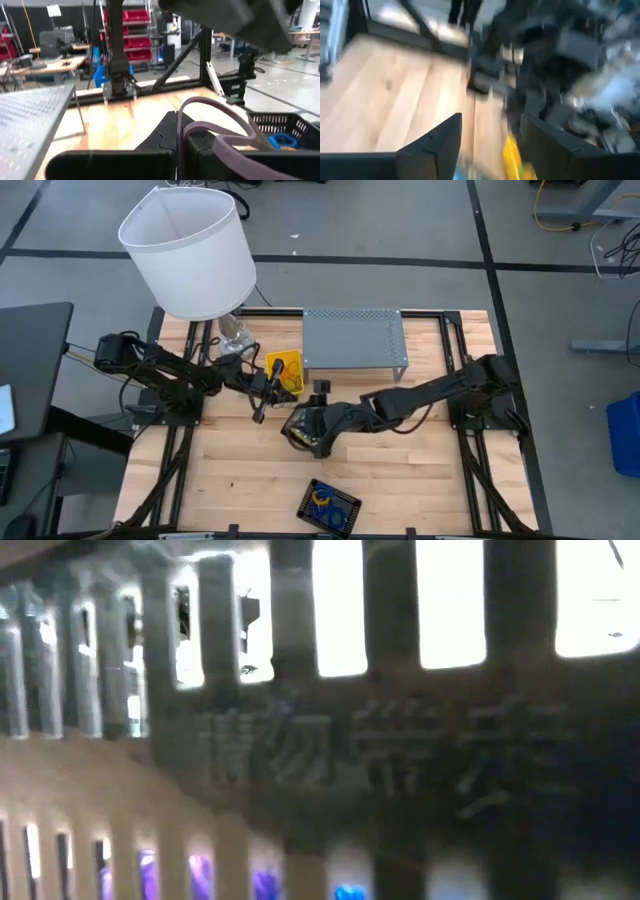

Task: Pick & Place Office Desk Supplies
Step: Put the black rubber band into the yellow bin, then put the top black bin on the shelf

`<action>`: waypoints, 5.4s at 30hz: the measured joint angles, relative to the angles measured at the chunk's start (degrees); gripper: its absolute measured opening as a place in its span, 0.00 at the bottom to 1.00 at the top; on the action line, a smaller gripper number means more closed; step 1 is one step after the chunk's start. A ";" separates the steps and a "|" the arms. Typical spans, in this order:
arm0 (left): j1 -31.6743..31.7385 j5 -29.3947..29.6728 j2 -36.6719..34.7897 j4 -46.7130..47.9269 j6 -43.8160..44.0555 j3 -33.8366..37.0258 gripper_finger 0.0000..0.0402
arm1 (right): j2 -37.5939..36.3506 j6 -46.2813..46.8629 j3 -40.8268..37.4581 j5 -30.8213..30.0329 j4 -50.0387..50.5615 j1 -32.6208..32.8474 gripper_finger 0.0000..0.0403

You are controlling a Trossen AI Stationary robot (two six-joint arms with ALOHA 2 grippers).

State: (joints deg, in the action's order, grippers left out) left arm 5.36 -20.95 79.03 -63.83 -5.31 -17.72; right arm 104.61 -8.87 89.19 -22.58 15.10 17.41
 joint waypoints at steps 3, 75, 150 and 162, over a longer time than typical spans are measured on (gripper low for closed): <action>1.08 0.69 -0.98 2.22 0.24 0.00 0.00 | -1.25 4.70 0.00 -0.80 7.19 1.41 0.53; 11.48 27.53 2.86 80.30 -6.46 -23.76 0.57 | -1.96 32.61 0.00 5.06 40.10 11.24 0.46; 3.63 73.24 9.09 95.68 -60.11 -39.67 0.67 | -1.94 33.47 0.00 5.47 45.06 11.28 0.46; 7.03 25.17 -1.65 91.64 -20.27 -40.33 0.67 | -1.94 32.18 0.00 5.43 44.70 11.28 0.46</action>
State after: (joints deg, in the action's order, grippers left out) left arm 12.39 4.22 77.37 27.81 -25.57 -58.04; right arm 102.67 23.31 89.19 -17.15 59.80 28.69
